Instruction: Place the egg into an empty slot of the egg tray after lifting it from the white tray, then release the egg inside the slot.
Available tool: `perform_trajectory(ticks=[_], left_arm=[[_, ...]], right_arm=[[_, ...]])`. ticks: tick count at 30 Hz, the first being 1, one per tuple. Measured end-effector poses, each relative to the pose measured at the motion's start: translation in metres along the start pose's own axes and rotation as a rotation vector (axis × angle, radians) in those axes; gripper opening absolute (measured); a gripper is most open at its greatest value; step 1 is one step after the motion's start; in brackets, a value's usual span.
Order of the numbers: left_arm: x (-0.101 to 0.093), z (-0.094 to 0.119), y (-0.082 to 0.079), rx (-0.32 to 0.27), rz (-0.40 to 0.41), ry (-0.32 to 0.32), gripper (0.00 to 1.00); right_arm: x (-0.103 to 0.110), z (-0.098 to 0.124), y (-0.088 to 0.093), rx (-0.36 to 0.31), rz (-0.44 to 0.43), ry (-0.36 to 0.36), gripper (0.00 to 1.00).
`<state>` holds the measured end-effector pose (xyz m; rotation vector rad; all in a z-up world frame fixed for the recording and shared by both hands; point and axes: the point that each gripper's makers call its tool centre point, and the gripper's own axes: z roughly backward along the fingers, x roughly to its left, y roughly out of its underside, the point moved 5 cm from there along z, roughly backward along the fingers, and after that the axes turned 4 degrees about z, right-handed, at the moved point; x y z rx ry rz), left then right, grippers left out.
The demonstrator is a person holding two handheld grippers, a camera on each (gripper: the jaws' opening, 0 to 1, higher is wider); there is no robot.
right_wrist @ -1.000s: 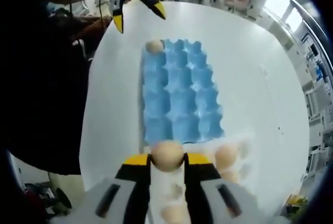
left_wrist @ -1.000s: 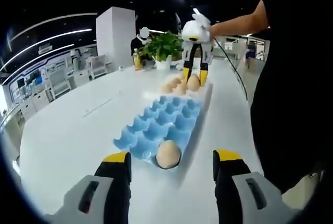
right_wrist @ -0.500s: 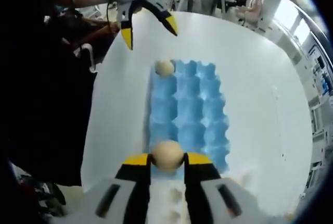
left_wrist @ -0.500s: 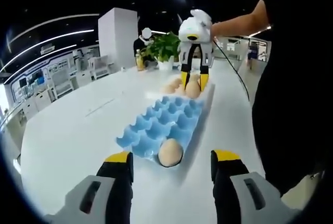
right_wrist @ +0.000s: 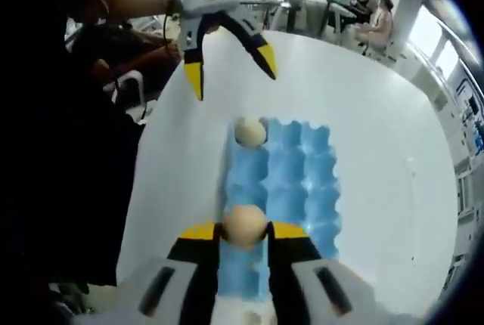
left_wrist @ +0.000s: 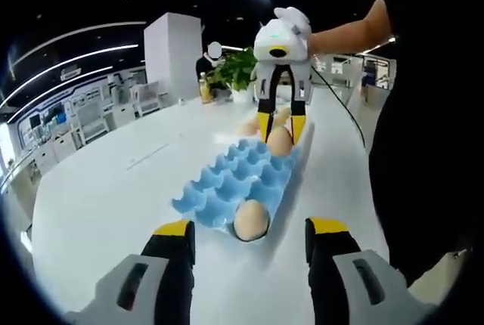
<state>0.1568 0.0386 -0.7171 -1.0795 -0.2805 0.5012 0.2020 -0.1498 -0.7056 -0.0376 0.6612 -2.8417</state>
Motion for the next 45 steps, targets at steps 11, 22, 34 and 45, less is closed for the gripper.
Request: perform_trajectory(ticks=[11, 22, 34, 45], left_arm=[[-0.001, 0.001, 0.003, -0.010, 0.012, 0.005, 0.58], [-0.001, 0.000, 0.002, -0.009, 0.013, 0.003, 0.58], [-0.002, -0.001, 0.002, -0.017, 0.019, 0.007, 0.56], [0.000, 0.002, 0.003, -0.011, 0.016, 0.006, 0.55]], right_arm=[[-0.002, -0.016, -0.018, -0.015, 0.035, -0.017, 0.24], [-0.006, -0.031, -0.035, -0.033, 0.052, -0.032, 0.24], [-0.010, -0.053, -0.042, -0.028, 0.069, -0.055, 0.24], [-0.013, -0.065, -0.038, -0.004, 0.070, -0.074, 0.24]])
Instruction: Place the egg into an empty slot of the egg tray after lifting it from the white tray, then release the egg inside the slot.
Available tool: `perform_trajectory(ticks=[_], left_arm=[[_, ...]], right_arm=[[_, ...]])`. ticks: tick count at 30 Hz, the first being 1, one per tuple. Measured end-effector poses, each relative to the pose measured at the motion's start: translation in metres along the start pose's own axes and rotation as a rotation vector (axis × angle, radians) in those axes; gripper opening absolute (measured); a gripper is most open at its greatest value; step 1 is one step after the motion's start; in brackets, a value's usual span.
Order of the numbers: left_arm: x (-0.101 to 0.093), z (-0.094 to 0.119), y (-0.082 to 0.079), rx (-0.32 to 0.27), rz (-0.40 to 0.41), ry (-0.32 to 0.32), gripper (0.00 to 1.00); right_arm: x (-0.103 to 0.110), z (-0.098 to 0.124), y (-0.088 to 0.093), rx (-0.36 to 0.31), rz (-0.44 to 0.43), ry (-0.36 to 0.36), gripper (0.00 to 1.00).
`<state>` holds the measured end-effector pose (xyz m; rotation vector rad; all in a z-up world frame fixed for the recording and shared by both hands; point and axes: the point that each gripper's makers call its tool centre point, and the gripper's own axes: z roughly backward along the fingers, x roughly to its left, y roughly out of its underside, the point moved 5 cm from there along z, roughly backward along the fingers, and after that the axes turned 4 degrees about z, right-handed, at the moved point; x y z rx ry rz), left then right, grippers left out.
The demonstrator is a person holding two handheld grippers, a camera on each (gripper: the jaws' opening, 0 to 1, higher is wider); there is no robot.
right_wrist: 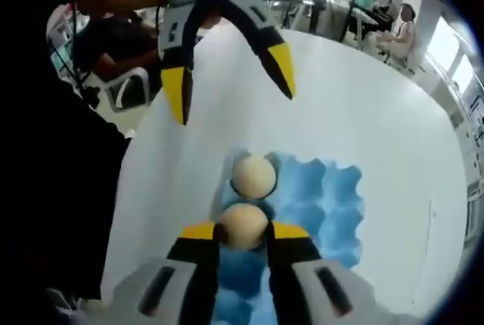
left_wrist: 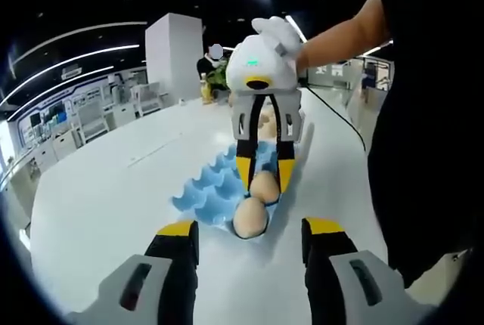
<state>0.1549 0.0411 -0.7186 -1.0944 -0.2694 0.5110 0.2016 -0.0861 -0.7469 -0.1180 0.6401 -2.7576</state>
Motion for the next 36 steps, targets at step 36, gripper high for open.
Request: perform_trajectory(ticks=[36], left_arm=[[-0.004, -0.002, -0.009, 0.017, -0.010, 0.004, 0.54]], right_arm=[[0.007, 0.012, 0.019, -0.165, -0.032, 0.076, 0.33]])
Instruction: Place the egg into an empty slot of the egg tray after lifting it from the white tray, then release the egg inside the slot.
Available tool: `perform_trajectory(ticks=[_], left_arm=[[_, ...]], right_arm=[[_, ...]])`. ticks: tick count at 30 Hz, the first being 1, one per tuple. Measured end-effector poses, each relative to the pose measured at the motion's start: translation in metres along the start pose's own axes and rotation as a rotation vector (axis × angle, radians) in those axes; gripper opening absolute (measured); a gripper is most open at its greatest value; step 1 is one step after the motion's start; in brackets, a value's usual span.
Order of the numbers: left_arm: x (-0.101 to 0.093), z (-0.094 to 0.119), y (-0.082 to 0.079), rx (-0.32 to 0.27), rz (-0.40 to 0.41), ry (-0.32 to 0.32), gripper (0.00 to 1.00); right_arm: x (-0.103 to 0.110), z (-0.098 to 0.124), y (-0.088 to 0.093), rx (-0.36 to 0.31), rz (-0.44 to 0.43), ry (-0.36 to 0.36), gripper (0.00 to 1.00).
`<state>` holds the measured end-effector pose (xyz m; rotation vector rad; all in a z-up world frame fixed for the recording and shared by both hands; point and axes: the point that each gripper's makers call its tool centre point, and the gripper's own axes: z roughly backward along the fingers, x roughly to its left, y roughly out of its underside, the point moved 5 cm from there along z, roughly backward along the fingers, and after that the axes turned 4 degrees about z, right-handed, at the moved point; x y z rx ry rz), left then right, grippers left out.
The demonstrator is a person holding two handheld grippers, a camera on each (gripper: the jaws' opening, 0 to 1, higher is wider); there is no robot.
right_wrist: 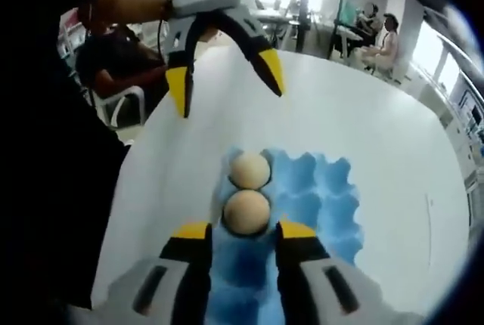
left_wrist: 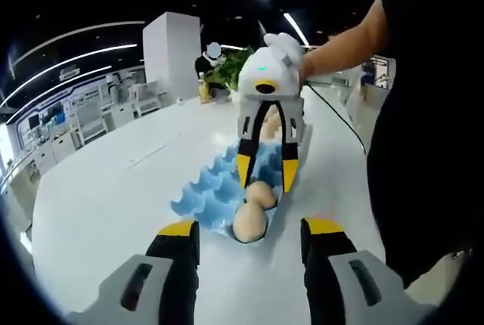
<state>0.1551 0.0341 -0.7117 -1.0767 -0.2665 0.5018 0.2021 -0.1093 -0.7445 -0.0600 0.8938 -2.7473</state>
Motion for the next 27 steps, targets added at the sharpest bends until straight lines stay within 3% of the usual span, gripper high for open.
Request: perform_trajectory(ticks=[9, 11, 15, 21, 27], left_arm=[[-0.001, -0.002, 0.000, 0.001, -0.009, 0.009, 0.53], [-0.002, -0.003, -0.001, -0.001, -0.010, 0.014, 0.54], [-0.002, -0.004, -0.002, -0.002, -0.013, 0.014, 0.53], [-0.002, -0.004, -0.004, -0.005, -0.015, 0.018, 0.53], [-0.003, -0.004, -0.005, -0.006, -0.020, 0.022, 0.53]], right_arm=[[0.010, 0.021, 0.031, 0.040, -0.056, 0.032, 0.29], [0.010, 0.026, 0.034, 0.015, -0.047, 0.052, 0.30], [0.014, 0.039, 0.043, 0.024, -0.095, 0.057, 0.28], [0.023, 0.054, 0.070, 0.069, -0.140, 0.085, 0.28], [0.029, 0.064, 0.087, 0.092, -0.175, 0.101, 0.28]])
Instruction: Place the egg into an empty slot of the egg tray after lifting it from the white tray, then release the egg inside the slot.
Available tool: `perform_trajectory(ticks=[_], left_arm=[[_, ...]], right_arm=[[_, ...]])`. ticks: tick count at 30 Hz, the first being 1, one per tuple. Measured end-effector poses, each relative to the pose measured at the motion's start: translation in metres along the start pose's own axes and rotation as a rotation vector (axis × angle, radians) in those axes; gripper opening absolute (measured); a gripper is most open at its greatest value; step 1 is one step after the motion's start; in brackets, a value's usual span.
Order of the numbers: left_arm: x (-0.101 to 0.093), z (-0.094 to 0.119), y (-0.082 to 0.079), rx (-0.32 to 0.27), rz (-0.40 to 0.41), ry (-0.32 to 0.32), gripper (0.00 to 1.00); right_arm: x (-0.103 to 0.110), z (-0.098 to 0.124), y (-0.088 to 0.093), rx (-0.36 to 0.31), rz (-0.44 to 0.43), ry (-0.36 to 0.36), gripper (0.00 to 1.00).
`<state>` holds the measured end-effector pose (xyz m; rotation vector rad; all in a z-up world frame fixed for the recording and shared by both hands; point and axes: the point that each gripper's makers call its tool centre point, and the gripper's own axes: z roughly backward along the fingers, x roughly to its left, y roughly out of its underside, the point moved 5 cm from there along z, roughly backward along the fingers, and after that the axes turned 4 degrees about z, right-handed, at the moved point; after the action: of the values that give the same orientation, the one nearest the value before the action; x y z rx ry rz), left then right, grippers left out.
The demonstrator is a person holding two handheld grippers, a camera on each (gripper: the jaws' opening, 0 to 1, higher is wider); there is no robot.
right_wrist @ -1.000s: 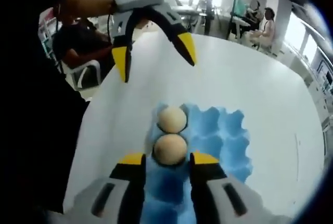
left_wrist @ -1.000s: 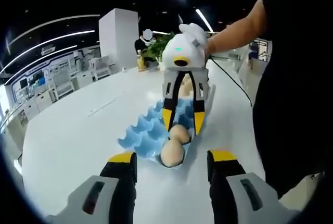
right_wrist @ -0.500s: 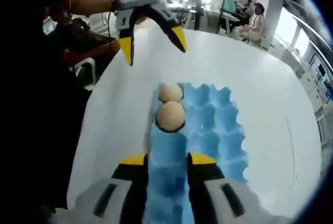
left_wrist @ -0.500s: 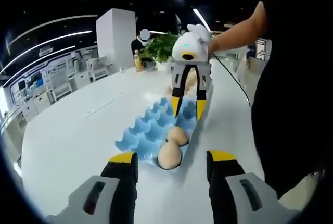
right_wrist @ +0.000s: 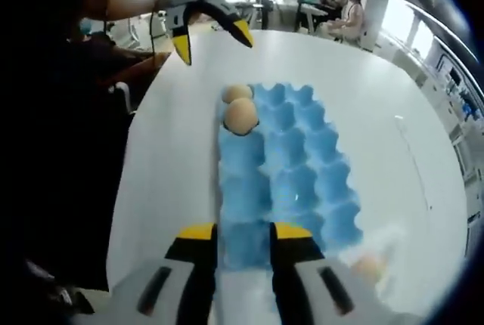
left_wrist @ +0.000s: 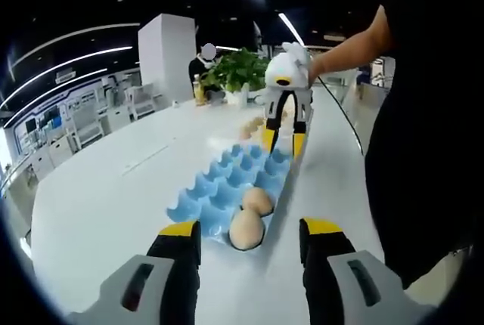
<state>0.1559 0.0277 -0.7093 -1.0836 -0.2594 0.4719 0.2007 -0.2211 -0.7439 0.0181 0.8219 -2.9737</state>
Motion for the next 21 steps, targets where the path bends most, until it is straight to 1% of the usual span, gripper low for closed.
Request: perform_trajectory(ticks=[5, 6, 8, 9, 10, 11, 16, 21], left_arm=[[0.001, 0.001, 0.000, 0.004, -0.001, -0.003, 0.53], [0.001, 0.001, 0.000, 0.005, -0.003, -0.003, 0.53], [0.001, 0.000, 0.000, 0.004, -0.003, -0.003, 0.53], [0.000, 0.000, 0.000, 0.004, -0.004, -0.001, 0.53], [0.000, 0.000, 0.000, 0.004, -0.004, 0.000, 0.53], [0.000, -0.001, 0.000, 0.005, -0.005, 0.001, 0.53], [-0.001, -0.001, -0.002, 0.009, -0.011, 0.004, 0.53], [0.000, -0.001, -0.003, 0.009, -0.011, 0.003, 0.52]], right_arm=[[0.000, 0.010, 0.018, 0.018, -0.036, 0.023, 0.28], [0.001, 0.012, 0.024, 0.030, -0.047, 0.027, 0.28], [0.002, 0.013, 0.029, 0.039, -0.051, 0.031, 0.27], [0.003, 0.015, 0.035, 0.044, -0.057, 0.034, 0.27], [0.003, 0.017, 0.034, 0.021, -0.057, 0.041, 0.27], [0.003, 0.018, 0.035, 0.028, -0.074, 0.042, 0.27], [0.003, 0.028, 0.053, 0.064, -0.100, 0.060, 0.28], [0.005, 0.041, 0.081, 0.109, -0.143, 0.095, 0.27]])
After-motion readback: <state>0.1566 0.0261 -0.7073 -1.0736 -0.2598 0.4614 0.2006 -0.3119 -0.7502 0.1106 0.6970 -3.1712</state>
